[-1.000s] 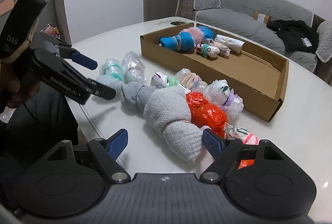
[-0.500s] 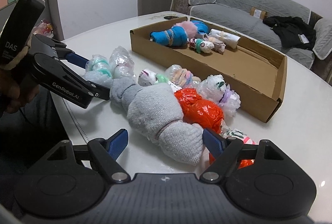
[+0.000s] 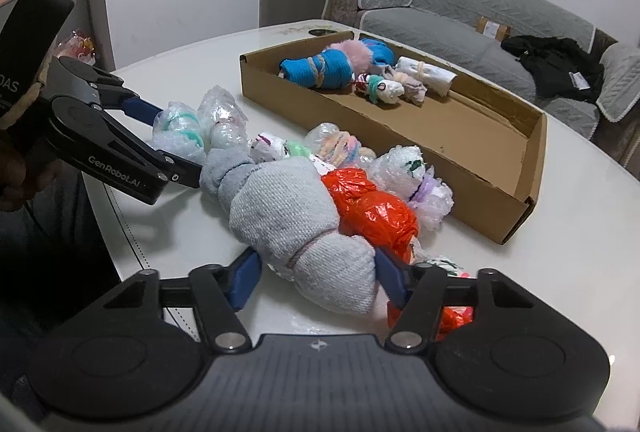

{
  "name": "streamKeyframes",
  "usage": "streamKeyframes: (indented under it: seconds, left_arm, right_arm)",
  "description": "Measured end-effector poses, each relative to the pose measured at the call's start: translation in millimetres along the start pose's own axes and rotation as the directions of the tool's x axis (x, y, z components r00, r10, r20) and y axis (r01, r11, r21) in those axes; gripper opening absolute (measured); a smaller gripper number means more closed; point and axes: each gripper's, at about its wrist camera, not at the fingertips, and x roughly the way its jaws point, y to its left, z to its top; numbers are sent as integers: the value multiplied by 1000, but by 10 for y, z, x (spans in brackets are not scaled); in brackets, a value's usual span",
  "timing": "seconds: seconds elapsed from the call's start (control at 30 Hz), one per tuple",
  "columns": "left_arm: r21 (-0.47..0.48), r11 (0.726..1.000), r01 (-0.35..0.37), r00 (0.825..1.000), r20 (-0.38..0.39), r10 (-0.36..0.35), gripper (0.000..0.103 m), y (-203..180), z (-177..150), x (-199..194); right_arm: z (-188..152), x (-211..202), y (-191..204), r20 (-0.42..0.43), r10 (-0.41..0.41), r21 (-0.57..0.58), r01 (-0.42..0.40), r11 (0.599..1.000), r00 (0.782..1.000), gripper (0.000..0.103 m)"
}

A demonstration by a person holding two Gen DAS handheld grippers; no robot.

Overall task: Organize objects
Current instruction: 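Grasp the bubble-wrapped teal bundle with the left tool while the right tool grasps the grey sock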

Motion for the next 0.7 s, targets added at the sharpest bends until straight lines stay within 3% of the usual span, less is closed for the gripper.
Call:
streamKeyframes:
  seconds: [0.17, 0.7]
  left_arm:
    - [5, 1000, 11, 1000, 11, -11, 70, 16, -15, -46]
    - [-4, 1000, 10, 999, 53, -10, 69, 229, -1, -316]
  right_arm:
    - [-17, -45, -28, 10, -2, 19, 1, 1000, 1000, 50]
    - [17, -296, -200, 64, 13, 69, -18, 997, 998, 48]
